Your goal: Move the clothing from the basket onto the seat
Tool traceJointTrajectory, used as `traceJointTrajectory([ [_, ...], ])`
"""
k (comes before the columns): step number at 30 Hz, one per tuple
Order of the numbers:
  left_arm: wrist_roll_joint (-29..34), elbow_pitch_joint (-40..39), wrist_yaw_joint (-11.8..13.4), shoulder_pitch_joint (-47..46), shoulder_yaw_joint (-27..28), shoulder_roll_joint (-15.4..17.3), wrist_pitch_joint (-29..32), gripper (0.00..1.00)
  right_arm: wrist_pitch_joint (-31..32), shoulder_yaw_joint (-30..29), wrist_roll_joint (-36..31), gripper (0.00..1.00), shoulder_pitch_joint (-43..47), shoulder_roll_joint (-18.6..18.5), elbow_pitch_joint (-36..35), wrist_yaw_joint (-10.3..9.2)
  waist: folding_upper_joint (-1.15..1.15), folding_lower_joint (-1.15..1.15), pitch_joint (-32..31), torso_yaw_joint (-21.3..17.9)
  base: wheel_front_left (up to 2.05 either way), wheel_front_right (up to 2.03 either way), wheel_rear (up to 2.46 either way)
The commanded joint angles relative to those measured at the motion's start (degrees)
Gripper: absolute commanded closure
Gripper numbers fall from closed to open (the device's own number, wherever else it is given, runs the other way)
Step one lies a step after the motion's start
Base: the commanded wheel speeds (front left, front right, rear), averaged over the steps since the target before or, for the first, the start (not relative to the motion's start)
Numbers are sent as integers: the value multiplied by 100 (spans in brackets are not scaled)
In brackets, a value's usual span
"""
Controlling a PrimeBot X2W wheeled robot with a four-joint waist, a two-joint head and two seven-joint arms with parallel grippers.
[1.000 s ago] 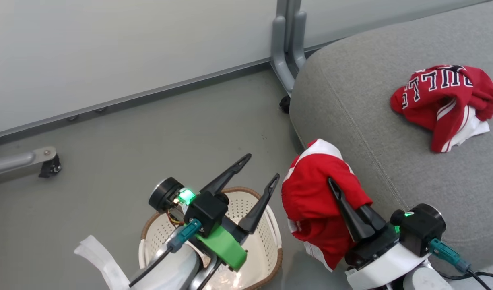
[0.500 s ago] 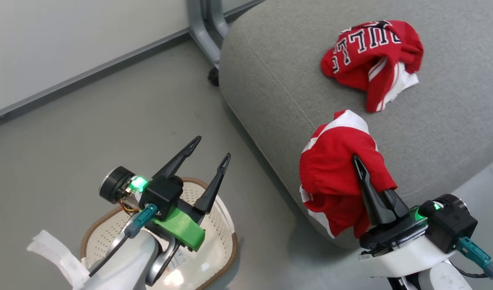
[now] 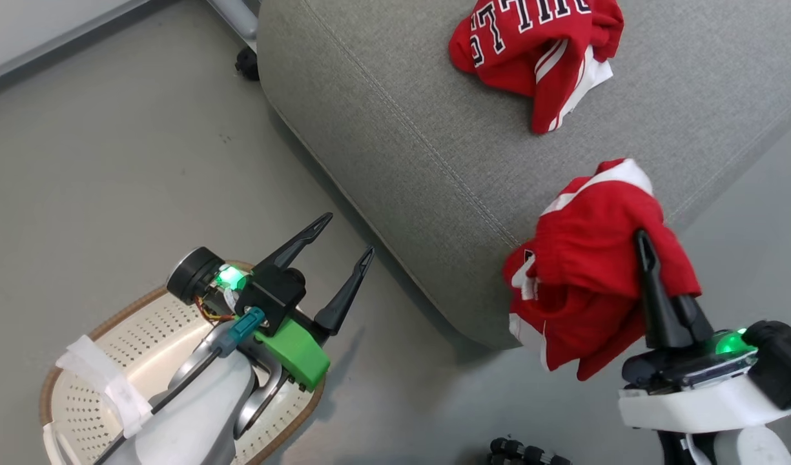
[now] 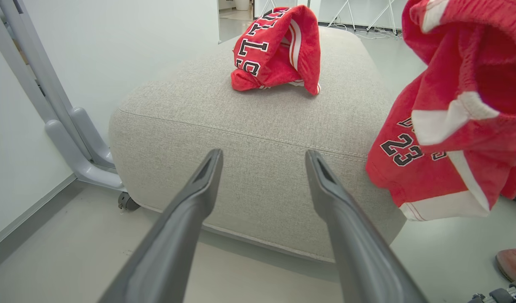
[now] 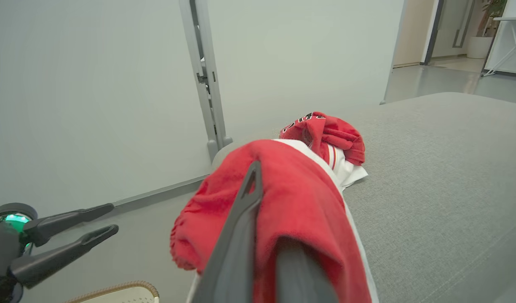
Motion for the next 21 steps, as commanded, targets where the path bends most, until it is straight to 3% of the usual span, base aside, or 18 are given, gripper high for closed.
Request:
traceJointTrajectory([
  [1, -50, -1, -34, -112, 0, 51, 8, 0, -14, -108, 68, 100, -129, 14, -102, -6, 45, 0, 240, -111, 0, 0, 0],
  [7, 35, -284, -43, -280, -75, 237, 268, 0, -13, -733, 193, 100, -1137, -129, -500, -6, 45, 0, 890, -67, 0, 0, 0],
  [9, 8, -432, -28, -284, -67, 324, 428, 0, -14, -1016, 264, 100, -1671, -377, -506, -7, 45, 0, 1128, -51, 0, 0, 0],
  [10, 17, -785, 44, -299, -55, 440, 675, 0, -13, -1459, 455, 100, -2459, -838, -252, -7, 45, 0, 1522, 17, 0, 0, 0],
  [14, 33, -1244, 53, -406, -62, 601, 1014, 0, -13, -2107, 795, 100, -3514, -1513, 328, -7, 45, 0, 2022, 272, 0, 0, 0],
  [21, 145, -1824, 198, -578, 47, 843, 1350, 0, -12, -2124, 1101, 100, -4929, -2388, 1517, -7, 45, 0, 2748, 571, 0, 0, 0],
])
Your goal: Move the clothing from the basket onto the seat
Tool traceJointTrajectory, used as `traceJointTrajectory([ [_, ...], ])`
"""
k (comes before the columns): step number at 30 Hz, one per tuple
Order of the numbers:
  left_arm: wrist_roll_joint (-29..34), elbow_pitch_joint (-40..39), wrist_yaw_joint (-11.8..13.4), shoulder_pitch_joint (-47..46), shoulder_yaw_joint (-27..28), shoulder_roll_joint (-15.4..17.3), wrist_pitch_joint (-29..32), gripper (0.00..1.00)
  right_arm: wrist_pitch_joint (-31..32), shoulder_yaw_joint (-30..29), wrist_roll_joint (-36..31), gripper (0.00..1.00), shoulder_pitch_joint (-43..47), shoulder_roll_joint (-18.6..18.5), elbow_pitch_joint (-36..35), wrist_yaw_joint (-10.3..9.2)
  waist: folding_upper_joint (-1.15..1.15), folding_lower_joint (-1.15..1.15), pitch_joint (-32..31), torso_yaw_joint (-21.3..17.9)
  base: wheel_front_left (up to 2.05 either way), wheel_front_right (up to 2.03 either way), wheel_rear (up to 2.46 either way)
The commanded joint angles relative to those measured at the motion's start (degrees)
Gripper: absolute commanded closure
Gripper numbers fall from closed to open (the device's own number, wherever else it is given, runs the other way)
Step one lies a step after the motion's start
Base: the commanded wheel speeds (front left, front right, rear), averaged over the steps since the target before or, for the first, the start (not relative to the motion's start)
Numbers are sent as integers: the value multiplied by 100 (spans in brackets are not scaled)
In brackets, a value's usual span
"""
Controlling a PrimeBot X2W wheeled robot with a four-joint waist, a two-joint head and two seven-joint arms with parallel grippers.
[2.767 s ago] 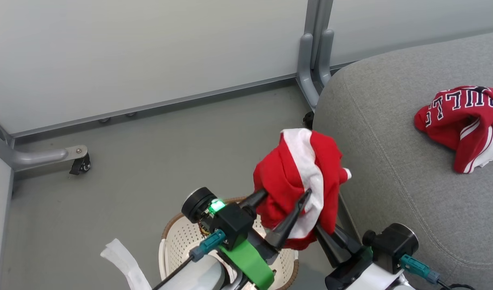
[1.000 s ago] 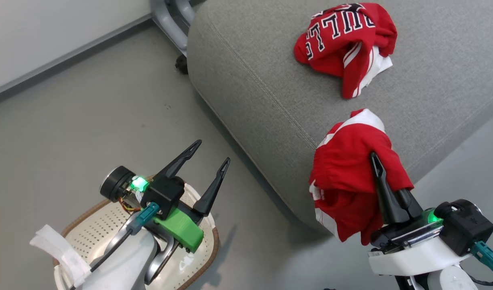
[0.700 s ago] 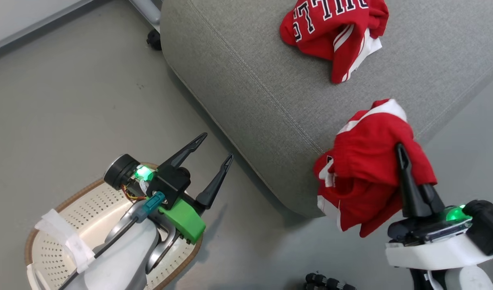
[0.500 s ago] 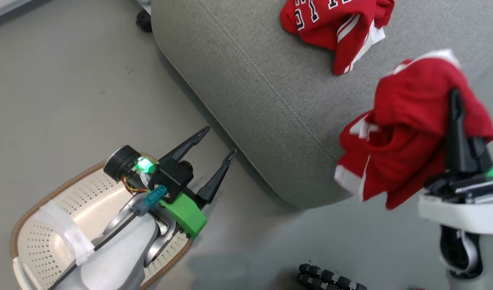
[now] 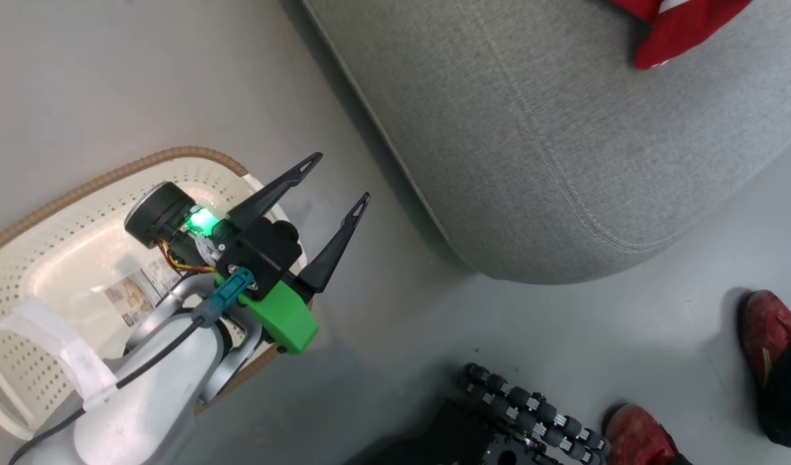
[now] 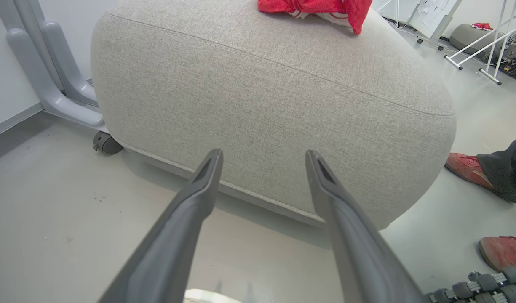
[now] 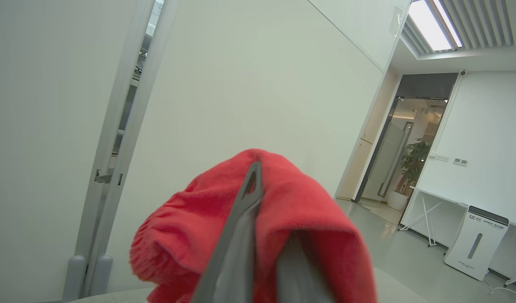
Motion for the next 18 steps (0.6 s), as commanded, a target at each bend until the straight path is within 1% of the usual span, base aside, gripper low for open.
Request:
traceJointTrajectory([
  [1, 33, -97, 29, -160, 32, 57, 54, 0, -12, 51, 17, 100, -233, -109, 254, -8, 45, -1, 727, 419, 0, 0, 0],
  [3, 69, -193, 52, -195, 25, 87, 103, 0, -11, 130, 63, 100, -470, -162, 664, -8, 45, -1, 855, 490, 0, 0, 0],
  [6, 117, -259, 81, -252, 23, 100, 133, 0, -12, 351, 232, 100, -665, -77, 1260, -8, 45, -1, 988, 589, 0, 0, 0],
  [10, 133, -195, 164, -253, 37, 84, 116, 0, -12, 553, 622, 100, -822, 297, 2090, -8, 45, -1, 991, 670, 0, 0, 0],
  [12, 107, -165, 185, -236, 34, 49, 82, 0, -13, 618, 697, 100, -862, 376, 2368, -8, 45, -1, 950, 692, 0, 0, 0],
  [14, 96, -133, 194, -234, 13, 16, 66, 0, -12, 630, 593, 98, -841, 475, 2476, -8, 45, -1, 886, 704, 0, 0, 0],
  [15, 92, -105, 210, -235, 8, 3, 52, 0, -12, 583, 565, 93, -782, 597, 2503, -8, 45, -1, 836, 708, 0, 0, 0],
  [16, 75, -78, 219, -229, 12, -14, 36, 0, -12, 543, 550, 70, -720, 692, 2500, -8, 45, -1, 788, 707, 0, 0, 0],
  [17, 83, -33, 233, -220, 5, -19, 5, 0, -12, 519, 477, 16, -614, 766, 2458, -8, 45, -1, 707, 703, 0, 0, 0],
  [18, 81, 8, 253, -206, 7, -48, -32, 0, -12, 414, 355, 0, -506, 812, 2360, -8, 45, -1, 626, 701, 0, 0, 0],
])
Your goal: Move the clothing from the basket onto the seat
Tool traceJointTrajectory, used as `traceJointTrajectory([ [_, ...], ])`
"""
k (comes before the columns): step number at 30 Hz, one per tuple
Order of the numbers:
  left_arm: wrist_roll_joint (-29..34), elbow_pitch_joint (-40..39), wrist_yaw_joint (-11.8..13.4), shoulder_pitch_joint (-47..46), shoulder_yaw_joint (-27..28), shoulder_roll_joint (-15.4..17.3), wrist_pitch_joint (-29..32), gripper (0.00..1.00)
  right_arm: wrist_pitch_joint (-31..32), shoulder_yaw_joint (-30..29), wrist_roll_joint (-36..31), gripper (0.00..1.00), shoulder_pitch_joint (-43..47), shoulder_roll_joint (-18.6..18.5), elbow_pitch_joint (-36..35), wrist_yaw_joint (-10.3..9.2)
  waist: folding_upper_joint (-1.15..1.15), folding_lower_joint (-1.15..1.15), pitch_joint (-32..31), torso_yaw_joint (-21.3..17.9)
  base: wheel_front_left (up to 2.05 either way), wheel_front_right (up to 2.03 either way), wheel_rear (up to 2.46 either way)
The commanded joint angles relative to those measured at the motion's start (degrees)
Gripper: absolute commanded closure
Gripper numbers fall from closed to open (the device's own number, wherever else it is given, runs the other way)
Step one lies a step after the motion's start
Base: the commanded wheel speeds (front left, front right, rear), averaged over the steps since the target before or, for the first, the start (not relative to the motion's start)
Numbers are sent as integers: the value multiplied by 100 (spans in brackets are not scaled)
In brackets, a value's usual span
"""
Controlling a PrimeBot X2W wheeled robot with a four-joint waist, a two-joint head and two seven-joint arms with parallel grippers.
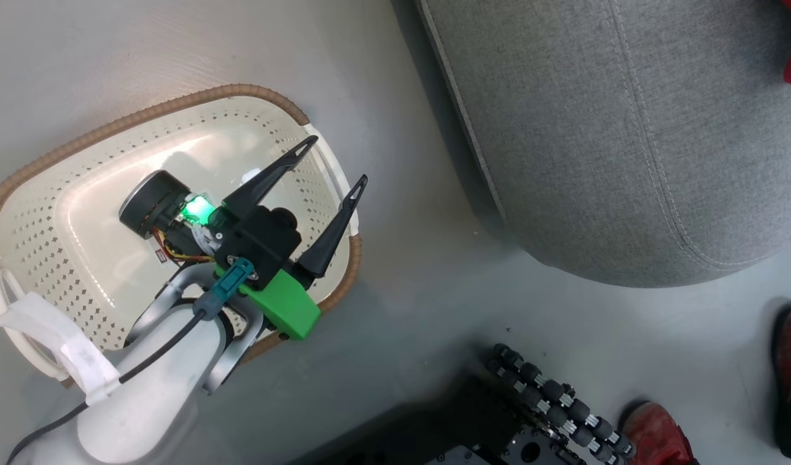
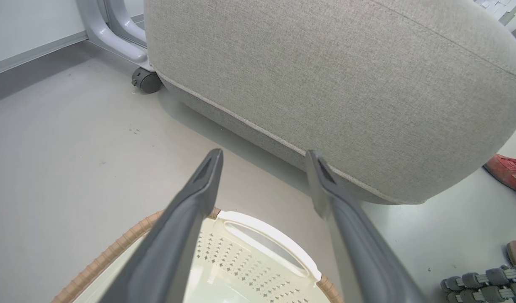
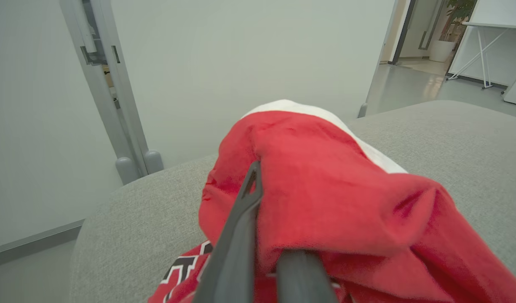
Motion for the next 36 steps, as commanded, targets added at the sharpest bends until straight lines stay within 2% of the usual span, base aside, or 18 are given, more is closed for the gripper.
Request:
traceJointTrajectory([
  [1, -19, 56, 50, -18, 26, -56, -93, 0, -13, -135, -211, 0, 234, 34, -125, -8, 45, -1, -258, -15, 0, 0, 0],
  [6, -162, 344, 88, 133, 1, -276, -387, 0, -12, -462, -1458, 0, 1002, 360, -762, -8, 45, -1, -819, 72, 0, 0, 0],
  [10, -339, 685, 121, 253, 5, -564, -757, 0, -13, -584, -2119, 0, 1709, 768, -1332, -8, 45, -1, -1344, 289, 0, 0, 0],
  [14, -611, 1128, 210, 438, 95, -925, -1092, 0, -13, -236, -2304, 0, 2534, 1076, -1665, -8, 45, -1, -1893, 651, 0, 0, 0],
  [21, -1007, 1772, 161, 933, 450, -1508, -1404, 0, -13, 596, -2240, 0, 3648, 1159, -1609, -8, 45, -1, -2923, 1514, 0, 0, 0],
  [25, -905, 1545, 186, 1456, 1168, -1802, -1400, 0, -13, 1069, -2248, 0, 4131, 1188, -1567, -8, 45, -1, -3460, 1975, 0, 0, 0],
  [30, -641, 1240, 9, 2237, 2106, -2077, -1402, 0, -13, 1547, -2363, 0, 4569, 1194, -1658, -8, 45, -1, -4017, 2437, 0, 0, 0],
  [36, -254, 881, -39, 3082, 2940, -2261, -1396, 0, -13, 1761, -2565, 0, 5038, 1190, -2053, -8, 45, -1, -4614, 2683, 0, 0, 0],
])
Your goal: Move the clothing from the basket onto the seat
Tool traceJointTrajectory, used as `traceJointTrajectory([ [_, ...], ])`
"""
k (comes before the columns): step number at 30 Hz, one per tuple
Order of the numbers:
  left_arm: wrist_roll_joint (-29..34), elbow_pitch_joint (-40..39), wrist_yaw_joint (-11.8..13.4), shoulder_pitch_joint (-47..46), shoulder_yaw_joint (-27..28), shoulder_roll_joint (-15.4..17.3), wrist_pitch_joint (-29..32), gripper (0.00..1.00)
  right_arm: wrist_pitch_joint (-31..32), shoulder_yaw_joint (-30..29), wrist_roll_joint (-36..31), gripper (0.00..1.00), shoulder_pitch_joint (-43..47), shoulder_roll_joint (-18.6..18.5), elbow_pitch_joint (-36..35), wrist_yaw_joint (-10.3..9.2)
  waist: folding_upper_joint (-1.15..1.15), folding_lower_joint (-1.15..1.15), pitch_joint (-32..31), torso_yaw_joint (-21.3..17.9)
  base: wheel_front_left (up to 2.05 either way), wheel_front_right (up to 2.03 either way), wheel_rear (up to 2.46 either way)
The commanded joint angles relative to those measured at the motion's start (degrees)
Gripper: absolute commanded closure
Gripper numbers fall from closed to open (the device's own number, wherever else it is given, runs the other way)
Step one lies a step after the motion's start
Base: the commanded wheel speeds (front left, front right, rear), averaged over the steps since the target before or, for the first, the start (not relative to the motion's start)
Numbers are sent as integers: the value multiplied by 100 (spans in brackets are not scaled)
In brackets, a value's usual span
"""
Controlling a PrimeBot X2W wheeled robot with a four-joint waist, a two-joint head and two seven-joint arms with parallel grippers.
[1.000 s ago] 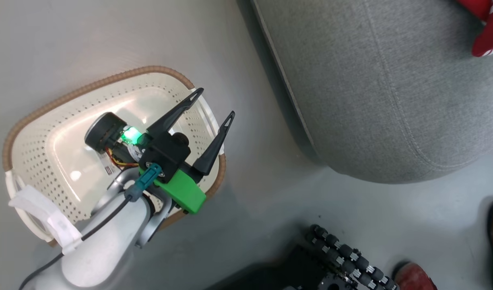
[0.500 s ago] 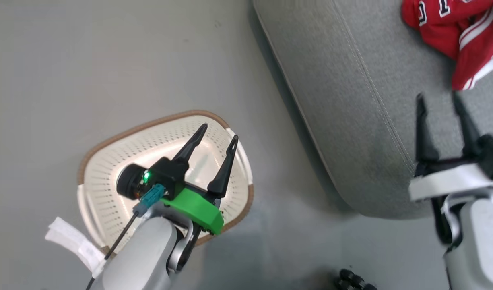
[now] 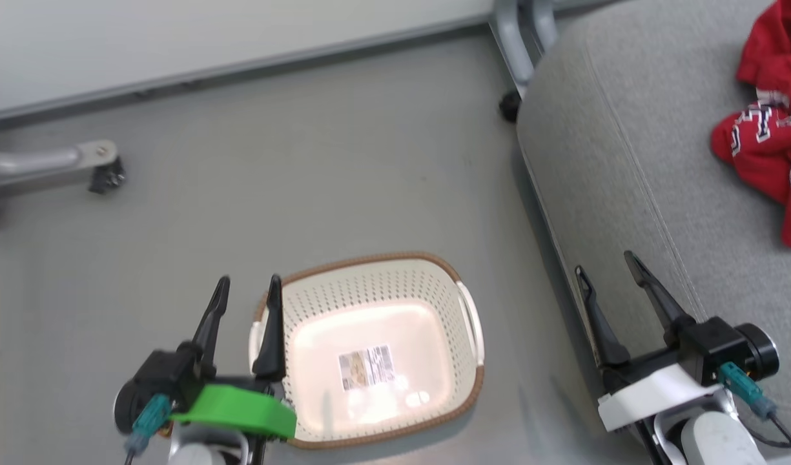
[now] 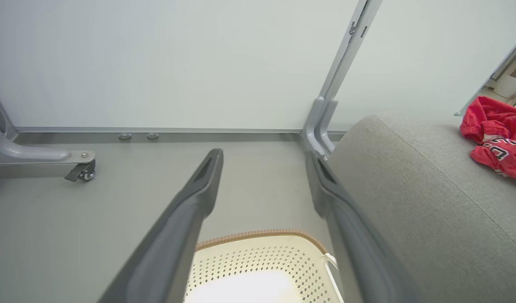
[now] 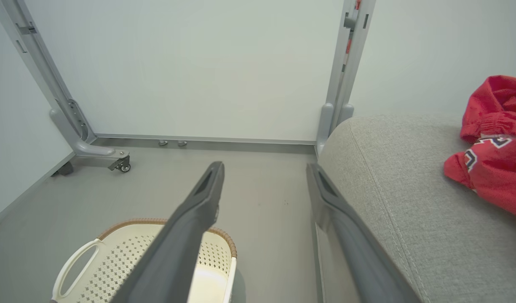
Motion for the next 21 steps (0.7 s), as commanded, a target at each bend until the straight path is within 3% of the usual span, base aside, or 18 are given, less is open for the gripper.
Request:
traceJointTrajectory([
  [1, 86, -63, -31, 264, 92, -54, 0, 0, -13, -4, -43, 0, 196, -21, -81, -8, 45, 0, -1043, 813, 0, 0, 0],
  [10, 759, -857, -272, 1255, 501, -85, -1, 0, -13, -251, -64, 0, 869, 134, -829, -8, 45, 0, -1448, 707, 0, 0, 0],
  [21, 796, -1155, -182, 1824, 603, -86, -1, 0, -13, -443, 34, 0, 1461, 248, -838, -8, 45, 0, -1534, 524, 0, 0, 0],
])
